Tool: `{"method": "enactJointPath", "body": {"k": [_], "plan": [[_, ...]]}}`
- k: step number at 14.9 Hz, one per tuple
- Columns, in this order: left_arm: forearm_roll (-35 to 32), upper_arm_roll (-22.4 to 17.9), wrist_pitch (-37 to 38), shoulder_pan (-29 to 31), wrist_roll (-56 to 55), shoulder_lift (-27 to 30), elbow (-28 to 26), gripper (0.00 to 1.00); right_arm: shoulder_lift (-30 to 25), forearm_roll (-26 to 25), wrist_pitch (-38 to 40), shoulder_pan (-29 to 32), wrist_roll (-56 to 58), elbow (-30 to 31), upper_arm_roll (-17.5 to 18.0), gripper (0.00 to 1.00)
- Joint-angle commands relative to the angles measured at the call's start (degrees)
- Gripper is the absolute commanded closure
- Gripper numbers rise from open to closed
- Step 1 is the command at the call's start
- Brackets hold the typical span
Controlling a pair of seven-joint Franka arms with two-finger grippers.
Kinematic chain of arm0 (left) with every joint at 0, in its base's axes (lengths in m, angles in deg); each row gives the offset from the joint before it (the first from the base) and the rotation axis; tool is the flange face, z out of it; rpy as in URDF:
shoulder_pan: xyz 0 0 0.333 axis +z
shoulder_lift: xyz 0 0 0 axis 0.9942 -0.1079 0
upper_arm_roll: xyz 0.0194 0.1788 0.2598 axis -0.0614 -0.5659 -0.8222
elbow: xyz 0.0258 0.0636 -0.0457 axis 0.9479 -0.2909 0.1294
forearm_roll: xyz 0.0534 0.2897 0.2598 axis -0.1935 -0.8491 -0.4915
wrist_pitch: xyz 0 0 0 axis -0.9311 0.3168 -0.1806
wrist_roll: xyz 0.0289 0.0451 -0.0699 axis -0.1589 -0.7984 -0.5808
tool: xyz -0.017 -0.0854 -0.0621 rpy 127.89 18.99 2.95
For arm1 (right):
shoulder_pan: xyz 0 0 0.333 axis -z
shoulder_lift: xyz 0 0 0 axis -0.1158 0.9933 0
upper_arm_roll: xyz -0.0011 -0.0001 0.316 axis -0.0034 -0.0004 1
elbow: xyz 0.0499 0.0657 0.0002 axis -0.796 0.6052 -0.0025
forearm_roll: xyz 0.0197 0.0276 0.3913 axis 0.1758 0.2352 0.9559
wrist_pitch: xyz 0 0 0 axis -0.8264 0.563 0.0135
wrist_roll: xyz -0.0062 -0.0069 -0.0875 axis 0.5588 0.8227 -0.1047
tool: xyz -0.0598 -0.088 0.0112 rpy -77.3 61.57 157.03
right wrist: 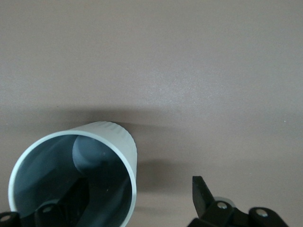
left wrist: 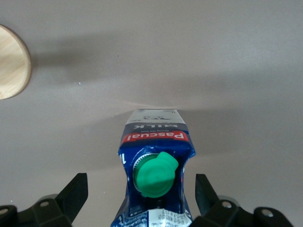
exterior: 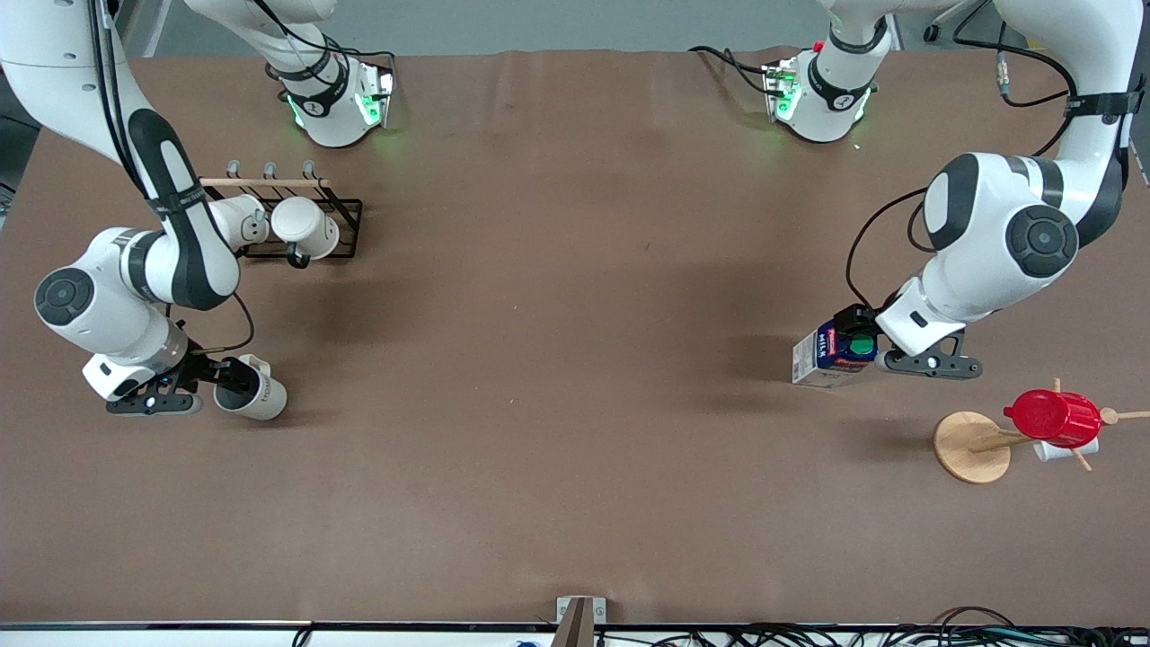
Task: Place cup and milk on table
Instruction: 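Grasp the milk carton with the left gripper while the right gripper grasps the mug, then carry the grey mug toward the table middle with the right gripper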
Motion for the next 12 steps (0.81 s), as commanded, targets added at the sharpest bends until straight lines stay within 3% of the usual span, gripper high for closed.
{"method": "enactJointPath", "body": {"k": [1, 2, 4, 8, 12], "plan": [[-0.15, 0.2, -0.73, 0.06, -0.26, -0.16, -0.35, 0.03, -0.67, 1.01, -0.03, 0.2, 0.55, 0.51, 0.36, 0.5], [-0.15, 0.2, -0.73, -0.03, -0.26, -0.25, -0.43, 0.06, -0.67, 1.1, 0.06, 0.11, 0.28, 0.51, 0.36, 0.74], [-0.15, 0.2, -0.73, -0.12, -0.26, -0.34, -0.87, 0.17, -0.67, 3.72, 0.67, 0.02, -1.55, 0.25, 0.36, 1.0], [-0.15, 0.82, -0.82, -0.12, -0.26, -0.95, -1.14, 0.33, -0.84, 4.18, 2.5, -0.33, -2.71, -1.15, 0.45, 1.0], [-0.15, 0.91, -1.26, -0.12, -0.26, -1.39, -0.96, 0.54, -3.3, 4.53, 24.08, -2.35, -9.7, -12.2, 1.06, 1.0]]}}
